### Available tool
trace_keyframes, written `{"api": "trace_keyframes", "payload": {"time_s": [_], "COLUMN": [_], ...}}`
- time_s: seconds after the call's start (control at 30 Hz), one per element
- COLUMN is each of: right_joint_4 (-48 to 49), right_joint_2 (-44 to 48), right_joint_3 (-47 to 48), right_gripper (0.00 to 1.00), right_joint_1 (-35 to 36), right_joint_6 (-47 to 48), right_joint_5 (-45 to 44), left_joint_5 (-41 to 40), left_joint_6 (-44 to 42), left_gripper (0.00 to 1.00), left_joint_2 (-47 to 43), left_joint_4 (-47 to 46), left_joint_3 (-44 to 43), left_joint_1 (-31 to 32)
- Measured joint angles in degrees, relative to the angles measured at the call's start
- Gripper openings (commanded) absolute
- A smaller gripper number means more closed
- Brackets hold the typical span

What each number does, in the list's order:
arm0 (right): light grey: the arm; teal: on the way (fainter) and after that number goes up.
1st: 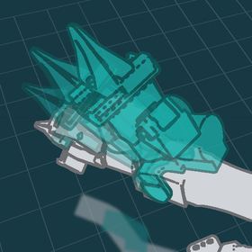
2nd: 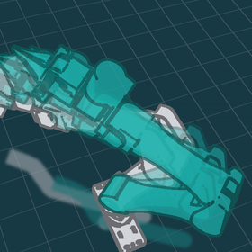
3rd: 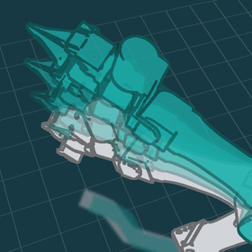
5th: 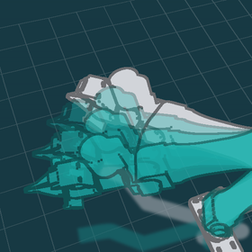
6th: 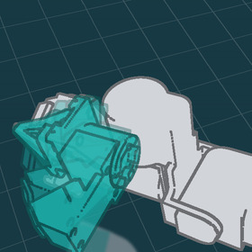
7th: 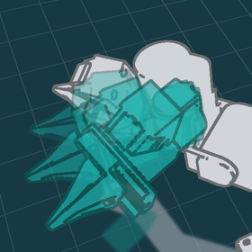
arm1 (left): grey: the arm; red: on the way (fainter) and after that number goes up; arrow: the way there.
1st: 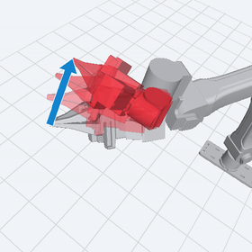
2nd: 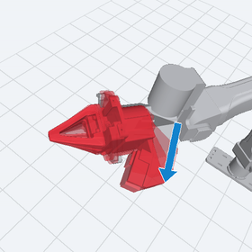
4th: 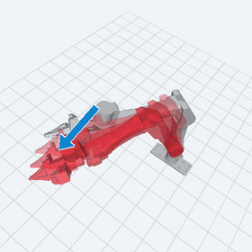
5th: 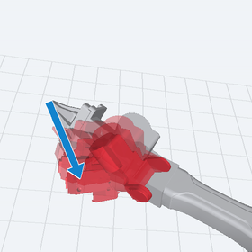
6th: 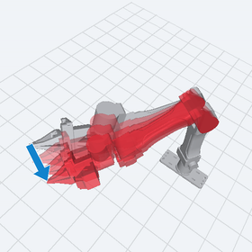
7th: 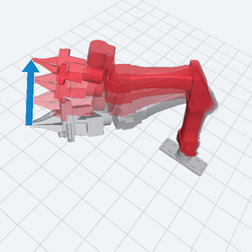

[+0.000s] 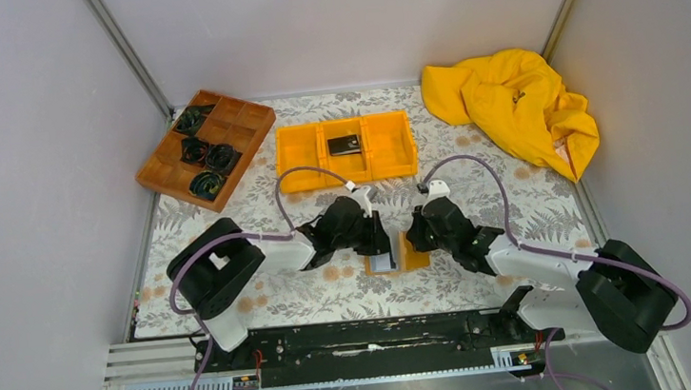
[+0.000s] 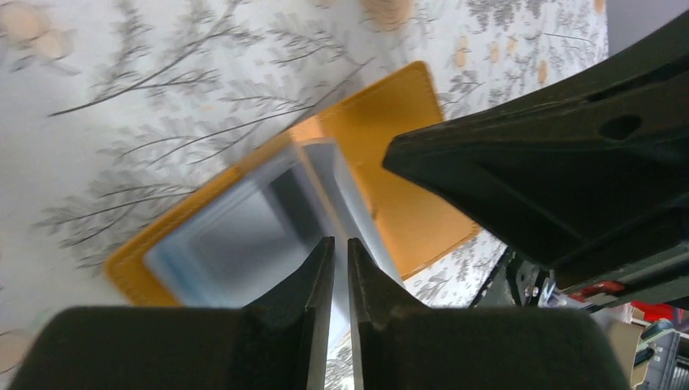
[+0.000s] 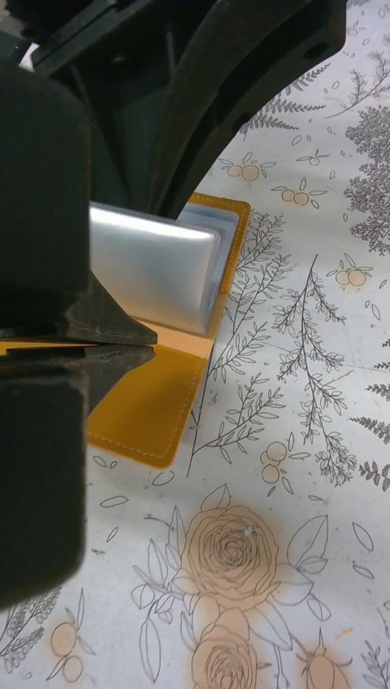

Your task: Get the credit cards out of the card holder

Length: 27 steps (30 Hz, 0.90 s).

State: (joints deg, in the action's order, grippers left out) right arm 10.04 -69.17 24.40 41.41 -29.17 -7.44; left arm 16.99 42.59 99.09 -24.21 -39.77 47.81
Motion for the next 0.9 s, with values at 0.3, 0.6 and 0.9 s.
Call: {"api": "trace_keyframes", "payload": {"time_s": [0.3, 0.6, 0.9], "right_joint_4": [0.9, 2.7, 3.4], "right_joint_2": [13.9, 15.8, 10.9], "right_joint_3": [-5.5, -6.7, -6.7], "right_gripper": [0.02, 0.06, 0.1], "right_joint_1": [0.0, 0.0, 0.0], "right_joint_6": [0.0, 0.3, 0.9], "right_joint_5": [-3.9, -4.9, -1.9], "left_joint_5": [-1.3, -1.8, -2.7], "left_joint_6": [0.2, 0.4, -1.8], "left_gripper": [0.21, 0.36, 0.39], "left_joint_2": [4.3, 10.2, 8.0], "left_joint_4": [0.9, 0.9, 2.2], "left_joint_3": [-7.0, -10.6, -9.5], "left_joint_1": [3.8, 5.3, 5.5]}}
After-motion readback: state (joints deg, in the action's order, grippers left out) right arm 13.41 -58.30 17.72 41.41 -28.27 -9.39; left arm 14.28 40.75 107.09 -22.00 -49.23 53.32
